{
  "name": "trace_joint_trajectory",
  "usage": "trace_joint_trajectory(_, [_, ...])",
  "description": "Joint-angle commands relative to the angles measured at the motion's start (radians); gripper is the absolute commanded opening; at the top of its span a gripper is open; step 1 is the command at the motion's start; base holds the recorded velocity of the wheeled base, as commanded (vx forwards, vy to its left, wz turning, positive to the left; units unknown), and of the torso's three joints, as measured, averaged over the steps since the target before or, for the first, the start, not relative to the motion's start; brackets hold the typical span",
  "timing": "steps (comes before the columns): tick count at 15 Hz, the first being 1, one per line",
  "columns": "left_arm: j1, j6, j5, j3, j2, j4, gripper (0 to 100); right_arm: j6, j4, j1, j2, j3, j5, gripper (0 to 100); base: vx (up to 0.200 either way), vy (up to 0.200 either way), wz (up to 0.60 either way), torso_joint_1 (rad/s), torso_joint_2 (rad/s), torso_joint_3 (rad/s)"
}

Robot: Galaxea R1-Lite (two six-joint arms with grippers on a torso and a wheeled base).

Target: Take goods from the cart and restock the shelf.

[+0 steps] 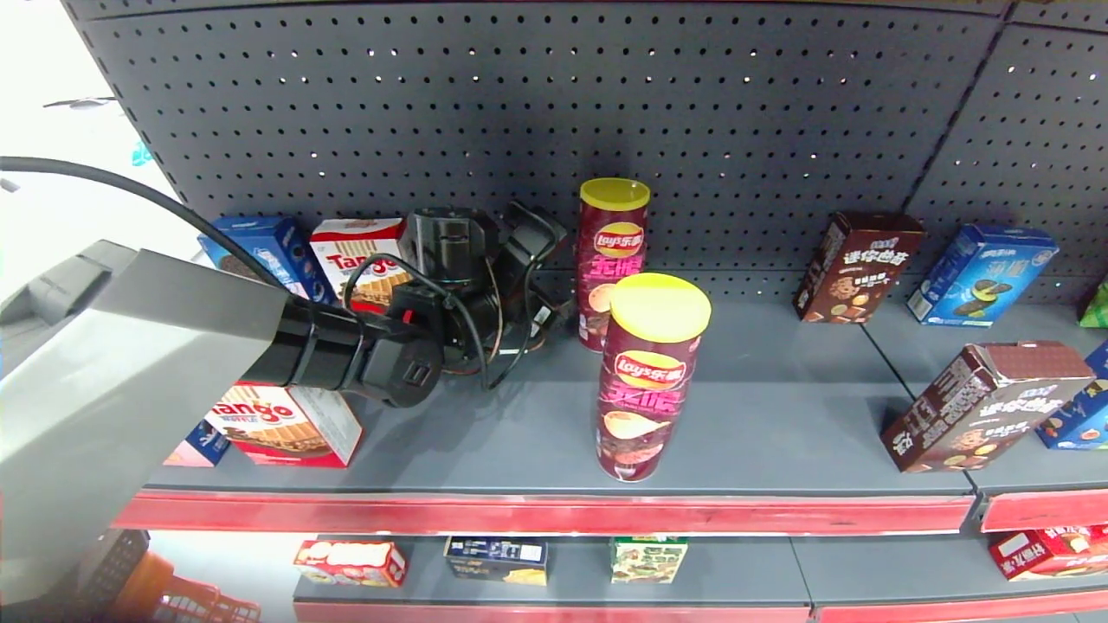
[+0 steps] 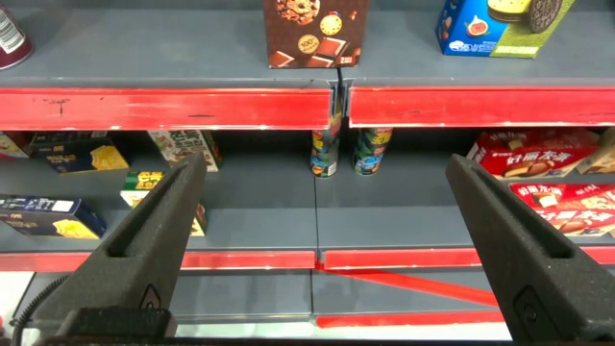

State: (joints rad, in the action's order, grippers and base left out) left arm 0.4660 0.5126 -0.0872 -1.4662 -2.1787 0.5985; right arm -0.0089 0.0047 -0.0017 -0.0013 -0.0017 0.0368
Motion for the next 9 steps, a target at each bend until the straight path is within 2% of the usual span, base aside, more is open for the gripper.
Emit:
trace_joint_trajectory(1, [-0.003, 0.0, 0.0, 0.0, -0.003, 0.003, 100, 0.0, 0.0, -0.001, 0.001, 0.0, 0.0, 100, 0.0, 0.0, 0.0, 0.0, 0.0, 0.0])
trace_joint_trajectory(5, [-0.044, -0.002, -0.002, 0.018, 0.076, 0.003, 100, 0.0, 0.0, -0.001, 0.001, 0.0, 0.0, 100, 0.0, 0.0, 0.0, 0.0, 0.0, 0.0])
trace_joint_trajectory(8, [-0.035, -0.066, -0.04, 0.053, 0.168, 0.003, 100, 0.0, 0.0, 0.0, 0.001, 0.0, 0.0, 100, 0.0, 0.0, 0.0, 0.0, 0.0, 0.0])
trace_joint_trajectory(9, [-0.033, -0.101, -0.055, 0.118, 0.246, 0.006, 100, 0.0, 0.0, 0.0, 0.001, 0.0, 0.0, 100, 0.0, 0.0, 0.0, 0.0, 0.0, 0.0])
